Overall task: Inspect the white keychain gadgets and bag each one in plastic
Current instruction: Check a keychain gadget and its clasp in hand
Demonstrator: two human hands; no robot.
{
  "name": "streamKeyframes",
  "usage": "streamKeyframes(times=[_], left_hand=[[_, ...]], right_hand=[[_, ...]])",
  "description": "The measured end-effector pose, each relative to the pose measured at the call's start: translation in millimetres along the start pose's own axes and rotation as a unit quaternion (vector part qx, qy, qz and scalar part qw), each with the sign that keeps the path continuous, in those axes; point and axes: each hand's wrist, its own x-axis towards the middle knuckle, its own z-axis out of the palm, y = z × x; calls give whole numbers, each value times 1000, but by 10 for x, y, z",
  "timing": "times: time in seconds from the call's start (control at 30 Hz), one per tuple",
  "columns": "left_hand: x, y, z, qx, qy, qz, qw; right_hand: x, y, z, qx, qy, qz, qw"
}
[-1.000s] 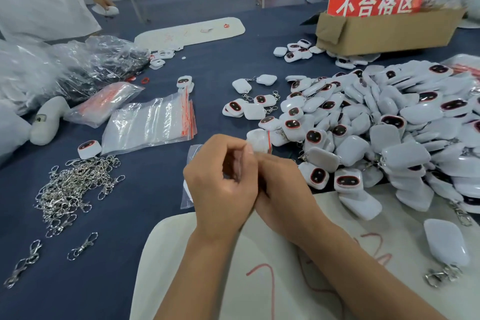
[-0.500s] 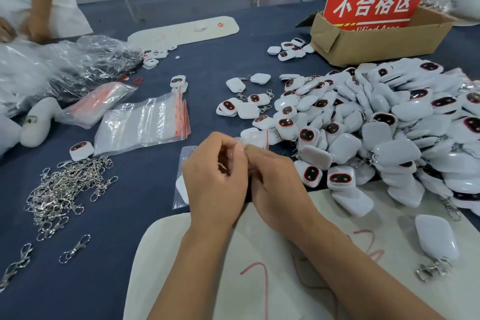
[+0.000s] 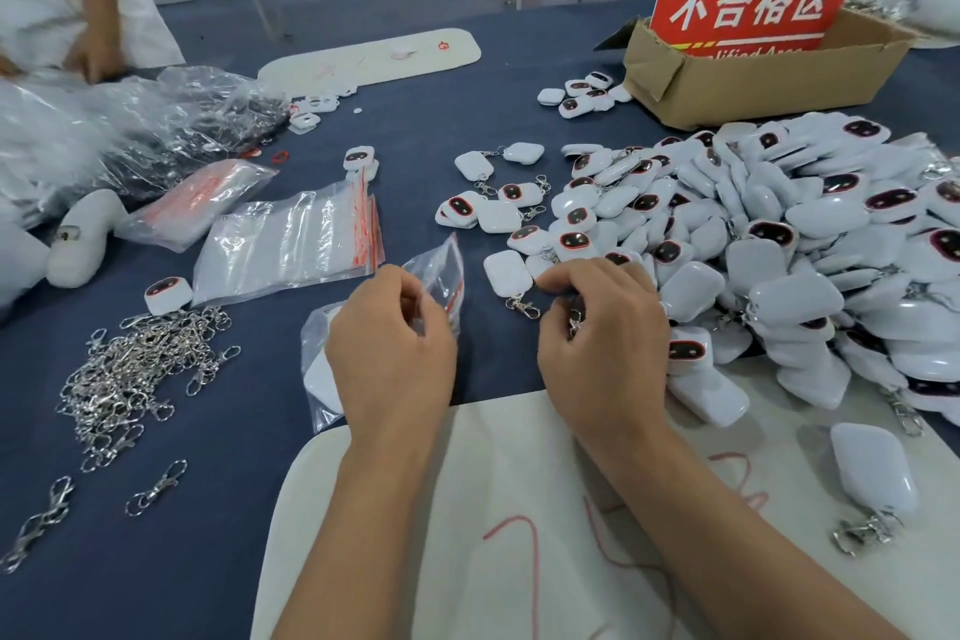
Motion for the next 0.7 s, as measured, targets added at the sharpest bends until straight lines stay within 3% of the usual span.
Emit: streamKeyframes(times=[0.17, 0.33, 0.53, 0.7], left_hand=[[-25, 47, -5, -35, 1, 17, 999], [-63, 58, 75, 14, -67, 49, 996], [-51, 30, 82, 60, -86, 20, 994], [-40, 58, 48, 61, -127, 28, 990]], right_hand=[[-20, 23, 48, -132, -124, -39, 983], [-32, -1, 88, -229, -273, -127, 926], [8, -27, 48, -134, -172, -99, 971], [-19, -77, 61, -168, -282, -130, 936]])
